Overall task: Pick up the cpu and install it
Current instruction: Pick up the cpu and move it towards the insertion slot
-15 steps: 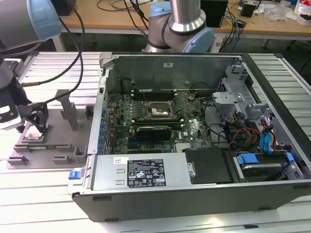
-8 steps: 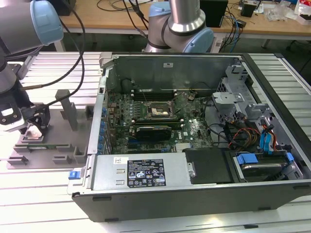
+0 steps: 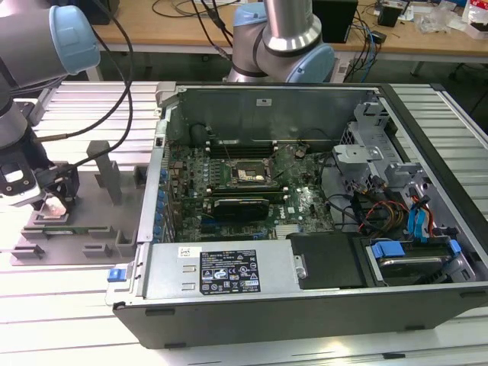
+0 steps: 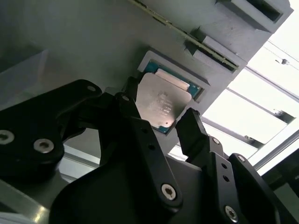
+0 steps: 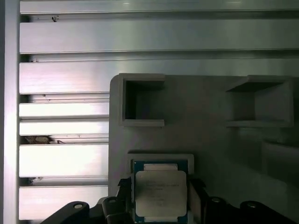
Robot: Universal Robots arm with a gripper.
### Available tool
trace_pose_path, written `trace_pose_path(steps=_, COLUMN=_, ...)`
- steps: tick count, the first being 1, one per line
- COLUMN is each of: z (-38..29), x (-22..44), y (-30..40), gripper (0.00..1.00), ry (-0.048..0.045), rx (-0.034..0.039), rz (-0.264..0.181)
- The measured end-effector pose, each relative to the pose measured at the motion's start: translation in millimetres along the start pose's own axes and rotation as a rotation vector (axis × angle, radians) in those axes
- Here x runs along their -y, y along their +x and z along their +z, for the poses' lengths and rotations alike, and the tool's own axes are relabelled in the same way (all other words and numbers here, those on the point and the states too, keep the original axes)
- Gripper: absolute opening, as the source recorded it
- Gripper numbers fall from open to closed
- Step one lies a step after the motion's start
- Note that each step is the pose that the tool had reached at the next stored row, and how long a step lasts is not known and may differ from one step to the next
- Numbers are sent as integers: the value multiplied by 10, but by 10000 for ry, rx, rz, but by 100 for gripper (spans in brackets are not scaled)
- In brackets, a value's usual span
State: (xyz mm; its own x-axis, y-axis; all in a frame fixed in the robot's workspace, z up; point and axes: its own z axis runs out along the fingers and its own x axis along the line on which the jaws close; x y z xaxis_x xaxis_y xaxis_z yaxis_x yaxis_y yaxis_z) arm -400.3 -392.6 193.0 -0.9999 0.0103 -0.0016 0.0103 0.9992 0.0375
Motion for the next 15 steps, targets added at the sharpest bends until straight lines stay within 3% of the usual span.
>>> trace_pose_path(steps=2, z=3, x=0, y=-1, gripper=60, ry=0, rx=-8, rz=-202)
trace_pose_path(steps=15, z=61, x=8, y=-2, gripper=60, ry=0, rx=-9, rz=-161)
